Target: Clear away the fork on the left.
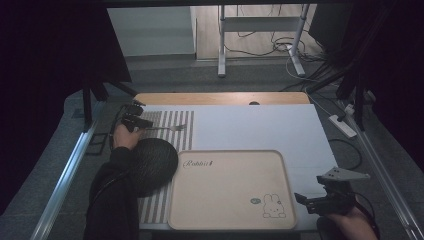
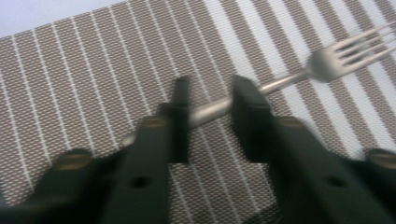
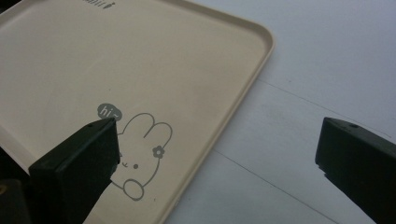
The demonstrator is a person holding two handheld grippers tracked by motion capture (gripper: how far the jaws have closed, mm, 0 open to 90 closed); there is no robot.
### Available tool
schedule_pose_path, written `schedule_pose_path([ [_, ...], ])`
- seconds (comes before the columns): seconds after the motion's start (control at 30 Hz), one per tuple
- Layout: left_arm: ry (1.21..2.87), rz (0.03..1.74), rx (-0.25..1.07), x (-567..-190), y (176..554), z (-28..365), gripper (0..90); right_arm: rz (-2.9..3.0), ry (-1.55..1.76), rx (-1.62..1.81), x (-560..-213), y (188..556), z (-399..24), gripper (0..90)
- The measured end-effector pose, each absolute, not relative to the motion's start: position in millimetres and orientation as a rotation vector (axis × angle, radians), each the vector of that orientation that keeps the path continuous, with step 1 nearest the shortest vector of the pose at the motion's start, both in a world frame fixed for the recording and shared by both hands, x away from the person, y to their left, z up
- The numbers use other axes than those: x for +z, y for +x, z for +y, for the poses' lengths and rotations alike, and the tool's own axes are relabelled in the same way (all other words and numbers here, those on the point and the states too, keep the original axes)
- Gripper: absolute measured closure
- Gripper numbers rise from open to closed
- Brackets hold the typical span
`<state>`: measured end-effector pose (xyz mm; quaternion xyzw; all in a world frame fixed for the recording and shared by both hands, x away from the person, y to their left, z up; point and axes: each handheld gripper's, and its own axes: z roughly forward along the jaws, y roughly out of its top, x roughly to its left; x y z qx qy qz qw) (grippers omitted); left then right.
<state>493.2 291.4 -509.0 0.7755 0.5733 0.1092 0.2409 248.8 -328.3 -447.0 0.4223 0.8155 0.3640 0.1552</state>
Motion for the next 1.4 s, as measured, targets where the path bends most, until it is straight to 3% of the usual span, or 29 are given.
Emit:
schedule_pose_path([
  [0.07, 2.131, 1.577, 0.310, -512, 496, 293, 88.8, 2.338, 1.209, 1.044, -447, 249, -328, 0.4],
  [0.47, 2.137, 1.681, 0.354, -524, 504, 305, 89.0, 2.341, 1.209, 1.060, -447, 249, -329, 0.4],
  [1.03, 2.264, 1.597, 0.210, -519, 473, 305, 89.0, 2.354, 1.199, 1.049, -447, 249, -328, 0.4],
  [1.4, 2.247, 1.563, 0.158, -519, 466, 307, 88.7, 2.359, 1.189, 1.046, -447, 249, -328, 0.4],
])
